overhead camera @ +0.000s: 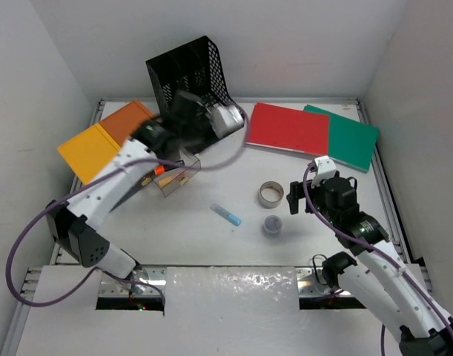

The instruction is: Organize the desk

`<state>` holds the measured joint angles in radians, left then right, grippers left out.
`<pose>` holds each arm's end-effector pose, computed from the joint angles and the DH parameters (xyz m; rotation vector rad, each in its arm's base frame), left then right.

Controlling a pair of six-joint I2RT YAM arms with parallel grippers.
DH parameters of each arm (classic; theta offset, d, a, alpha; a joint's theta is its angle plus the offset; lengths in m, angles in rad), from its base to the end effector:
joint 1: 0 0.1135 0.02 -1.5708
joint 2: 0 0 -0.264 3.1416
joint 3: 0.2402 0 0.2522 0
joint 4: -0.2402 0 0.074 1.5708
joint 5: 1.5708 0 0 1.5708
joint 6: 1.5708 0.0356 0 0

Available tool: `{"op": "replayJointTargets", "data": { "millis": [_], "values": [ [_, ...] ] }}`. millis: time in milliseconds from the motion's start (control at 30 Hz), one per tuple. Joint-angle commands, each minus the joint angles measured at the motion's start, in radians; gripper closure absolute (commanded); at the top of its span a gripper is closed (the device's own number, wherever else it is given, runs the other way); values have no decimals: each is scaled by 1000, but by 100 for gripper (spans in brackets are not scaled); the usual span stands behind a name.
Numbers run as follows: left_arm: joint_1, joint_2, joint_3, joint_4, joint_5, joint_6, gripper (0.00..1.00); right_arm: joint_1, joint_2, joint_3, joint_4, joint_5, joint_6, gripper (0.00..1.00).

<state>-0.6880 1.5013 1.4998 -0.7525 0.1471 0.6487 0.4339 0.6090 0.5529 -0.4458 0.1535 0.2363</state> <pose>0.2488 -0.2112 0.3617 1.4965 1.7759 -0.1907 0.1358 0.0569 0.2582 -0.1106 2.0730 0.2531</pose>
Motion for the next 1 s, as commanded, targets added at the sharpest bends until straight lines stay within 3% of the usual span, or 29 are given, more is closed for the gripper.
{"op": "replayJointTargets", "data": {
  "millis": [0,167,467,533,567,633,700,733,867,967],
  "values": [
    [226,-16,102,-73,-50,-77,100,-4,0,-2,45,0,15,1],
    [366,-3,31,-34,-54,6,100,-4,-6,-5,47,-6,21,1],
    [427,50,-50,21,-112,9,100,-4,6,-22,65,-22,24,1],
    [427,51,-59,9,-127,11,90,-4,5,-21,64,-22,23,1],
    [427,43,-67,7,-126,11,74,-4,0,-21,61,-23,21,1],
    [427,34,-91,7,-106,17,59,-4,-6,-21,56,-22,18,1],
    [426,31,-92,-4,-90,19,28,-4,-12,-25,59,-20,15,1],
    [426,33,-75,-11,-69,22,19,-4,-12,-24,61,-19,14,1],
    [398,-4,-15,-51,12,38,17,-3,3,-21,65,-19,8,1],
    [285,-74,-33,-41,20,87,17,-4,11,-22,73,-22,6,1]
  ]
}}
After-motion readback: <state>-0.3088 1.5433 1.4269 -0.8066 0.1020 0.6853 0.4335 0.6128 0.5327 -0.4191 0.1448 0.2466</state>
